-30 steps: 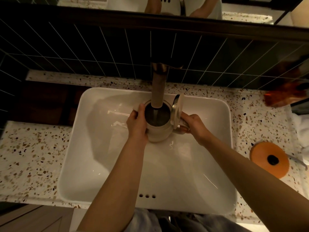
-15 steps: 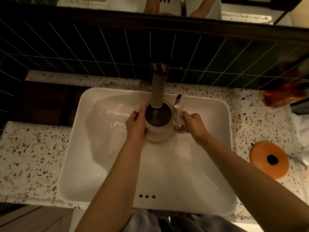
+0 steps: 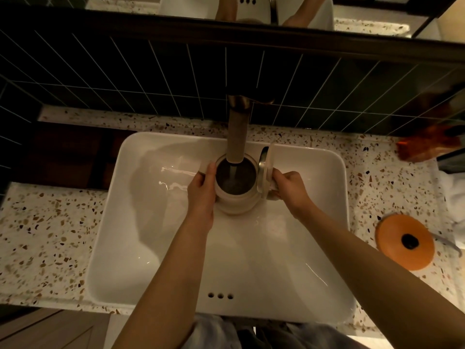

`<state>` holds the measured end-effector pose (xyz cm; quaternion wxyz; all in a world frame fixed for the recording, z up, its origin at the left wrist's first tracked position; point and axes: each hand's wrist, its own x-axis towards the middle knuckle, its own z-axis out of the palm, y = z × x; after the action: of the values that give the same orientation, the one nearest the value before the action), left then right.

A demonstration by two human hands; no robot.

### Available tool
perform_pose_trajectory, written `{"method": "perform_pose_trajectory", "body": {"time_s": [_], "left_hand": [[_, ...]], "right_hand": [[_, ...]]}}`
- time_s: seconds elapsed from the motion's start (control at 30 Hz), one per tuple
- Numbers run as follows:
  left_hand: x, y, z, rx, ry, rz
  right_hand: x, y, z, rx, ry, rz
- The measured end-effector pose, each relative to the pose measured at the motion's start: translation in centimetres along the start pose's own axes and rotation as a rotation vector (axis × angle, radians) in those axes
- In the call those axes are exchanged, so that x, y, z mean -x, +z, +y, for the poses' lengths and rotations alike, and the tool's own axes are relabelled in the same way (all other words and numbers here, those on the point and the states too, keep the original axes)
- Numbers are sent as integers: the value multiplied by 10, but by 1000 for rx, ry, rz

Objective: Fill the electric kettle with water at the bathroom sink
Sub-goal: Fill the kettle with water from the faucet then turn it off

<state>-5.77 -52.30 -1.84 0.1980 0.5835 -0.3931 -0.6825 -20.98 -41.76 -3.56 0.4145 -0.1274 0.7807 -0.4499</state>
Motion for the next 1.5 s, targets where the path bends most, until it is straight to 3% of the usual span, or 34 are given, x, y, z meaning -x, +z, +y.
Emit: {"method": "perform_pose_trajectory", "body": {"time_s": [0.13,0.23,0.33,0.4,0.63,0.8,0.93,1.13,1.27,1.5], "left_hand": [[1,-7,0,-19,-31,-16],[5,-7,4,-33,1,57],[6,-11,15,-161,279,193],[1,-15,31,-276,480,194],[-25,-2,91,-839,958,-171],[-28,21,111,-1081,1238,-419],[-34,31,113,-1193,1294,-454],[-36,34,111,-1153,1255,-479],[-35,37,104,-1285,1283,-500],[-29,34,103,-1061,1206,-467]], "right_hand": [[2,2,-3,-18,13,22],[2,1,-3,-40,31,36],[0,2,-3,-33,37,46],[1,2,-7,-9,30,43],[-4,-1,-8,3,53,51],[-3,0,-9,19,40,58],[-3,1,-10,48,43,55],[-6,0,-11,53,67,51],[-6,-2,-12,30,79,34],[-1,-2,-15,14,86,22]]}}
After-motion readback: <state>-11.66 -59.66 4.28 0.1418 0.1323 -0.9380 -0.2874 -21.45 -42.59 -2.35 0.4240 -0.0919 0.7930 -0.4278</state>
